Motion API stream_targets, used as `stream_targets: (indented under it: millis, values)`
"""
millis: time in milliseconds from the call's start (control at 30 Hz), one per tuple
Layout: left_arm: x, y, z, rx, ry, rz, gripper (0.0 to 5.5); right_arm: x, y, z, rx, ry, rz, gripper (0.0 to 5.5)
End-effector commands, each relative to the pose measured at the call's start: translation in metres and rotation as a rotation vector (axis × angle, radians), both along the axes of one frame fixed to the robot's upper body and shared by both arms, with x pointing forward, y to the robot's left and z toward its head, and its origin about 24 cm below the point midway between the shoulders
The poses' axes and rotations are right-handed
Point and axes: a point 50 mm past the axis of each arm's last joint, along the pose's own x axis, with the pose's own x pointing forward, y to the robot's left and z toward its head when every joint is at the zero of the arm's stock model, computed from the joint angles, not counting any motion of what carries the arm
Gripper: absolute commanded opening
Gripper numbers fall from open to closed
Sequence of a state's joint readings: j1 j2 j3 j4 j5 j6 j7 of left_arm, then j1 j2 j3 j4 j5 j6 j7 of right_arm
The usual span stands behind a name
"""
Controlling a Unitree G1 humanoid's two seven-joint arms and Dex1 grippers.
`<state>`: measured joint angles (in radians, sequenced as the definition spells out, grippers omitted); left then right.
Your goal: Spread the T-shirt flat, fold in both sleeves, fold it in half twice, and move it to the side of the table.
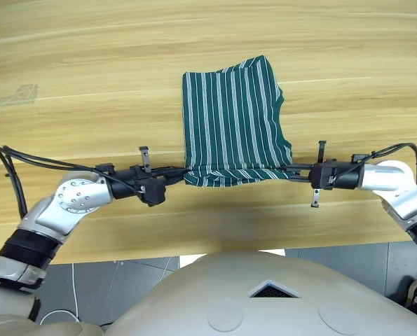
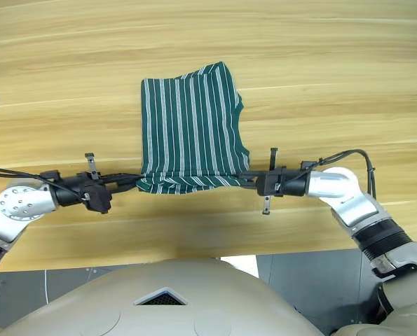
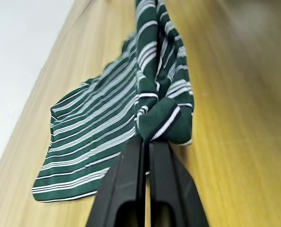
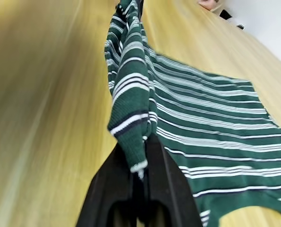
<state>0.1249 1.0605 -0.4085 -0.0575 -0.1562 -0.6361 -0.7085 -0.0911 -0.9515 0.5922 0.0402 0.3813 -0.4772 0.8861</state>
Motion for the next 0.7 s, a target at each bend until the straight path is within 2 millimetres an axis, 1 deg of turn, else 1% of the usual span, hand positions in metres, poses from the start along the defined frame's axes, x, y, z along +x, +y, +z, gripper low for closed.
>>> stream_targets:
  millis: [33,100,167,300,433,533,600,700]
  values:
    - [-0.018,0.008,0.018,0.082,0.182,-0.043,0.01,0.002,-0.006,0.021,-0.002,0.035,-0.011,0.00]
    - [-0.022,0.016,0.031,0.096,0.260,-0.020,0.01,-0.003,-0.009,0.031,-0.006,0.060,-0.010,0.00]
    - [-0.029,0.022,0.039,0.088,0.331,-0.008,0.01,-0.012,-0.010,0.040,-0.004,0.092,0.002,0.00]
    - [-0.044,0.022,0.045,0.088,0.409,-0.028,0.01,-0.027,-0.006,0.051,-0.001,0.146,0.035,0.00]
    - [-0.047,0.020,0.055,0.012,0.457,-0.025,0.01,-0.034,-0.005,0.062,-0.007,0.159,0.050,0.00]
    - [-0.042,0.016,0.057,-0.019,0.473,-0.040,0.01,-0.024,-0.005,0.066,-0.029,0.109,0.030,0.00]
    - [-0.033,0.015,0.056,-0.033,0.465,-0.039,0.01,-0.012,-0.003,0.069,-0.036,0.067,0.020,0.00]
    - [-0.008,0.016,0.056,-0.046,0.376,0.017,0.01,0.013,0.000,0.069,-0.038,0.007,-0.011,0.00]
